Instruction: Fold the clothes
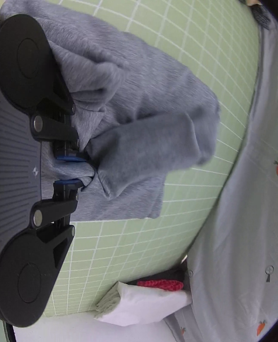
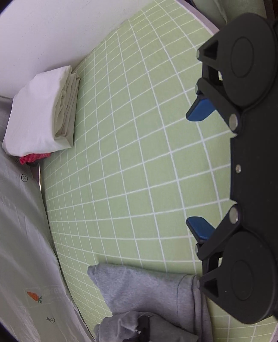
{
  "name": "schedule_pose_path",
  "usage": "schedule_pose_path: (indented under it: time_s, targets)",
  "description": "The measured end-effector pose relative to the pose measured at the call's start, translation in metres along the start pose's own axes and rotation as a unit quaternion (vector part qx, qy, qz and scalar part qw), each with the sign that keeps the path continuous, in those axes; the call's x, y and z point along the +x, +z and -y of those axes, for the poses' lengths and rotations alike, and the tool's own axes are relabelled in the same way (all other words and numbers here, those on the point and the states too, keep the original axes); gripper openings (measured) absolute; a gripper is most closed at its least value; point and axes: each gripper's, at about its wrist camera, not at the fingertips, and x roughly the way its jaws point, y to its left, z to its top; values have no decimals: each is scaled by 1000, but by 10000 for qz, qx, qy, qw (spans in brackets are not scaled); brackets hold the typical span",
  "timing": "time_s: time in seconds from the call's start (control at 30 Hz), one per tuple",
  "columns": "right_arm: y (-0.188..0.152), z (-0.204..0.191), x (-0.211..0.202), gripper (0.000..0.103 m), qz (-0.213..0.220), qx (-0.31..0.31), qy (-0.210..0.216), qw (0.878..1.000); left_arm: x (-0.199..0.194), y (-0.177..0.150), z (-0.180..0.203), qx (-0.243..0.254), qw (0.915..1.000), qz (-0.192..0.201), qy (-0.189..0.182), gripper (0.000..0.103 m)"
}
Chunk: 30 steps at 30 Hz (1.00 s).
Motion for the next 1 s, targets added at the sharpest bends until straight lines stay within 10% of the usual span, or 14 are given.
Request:
schedule_pose_path:
  time_s: [0.17, 0.4, 0.5, 1.0]
  targets:
    - [5, 17, 6, 97, 11, 146, 11, 9999, -3, -3, -11, -362, 9993, -11, -110, 22]
    - [23, -12, 9, 97, 183, -112, 350, 9992, -38, -5, -12, -494, 9976, 146, -457, 66]
    - [28, -36, 9, 97, 265, -306, 549, 9977, -64, -5, -14, -356, 9971, 305, -600, 70]
    - [41, -170, 25, 95, 208, -651, 1550, 9855, -112, 28, -110, -319, 9956, 610, 643, 79]
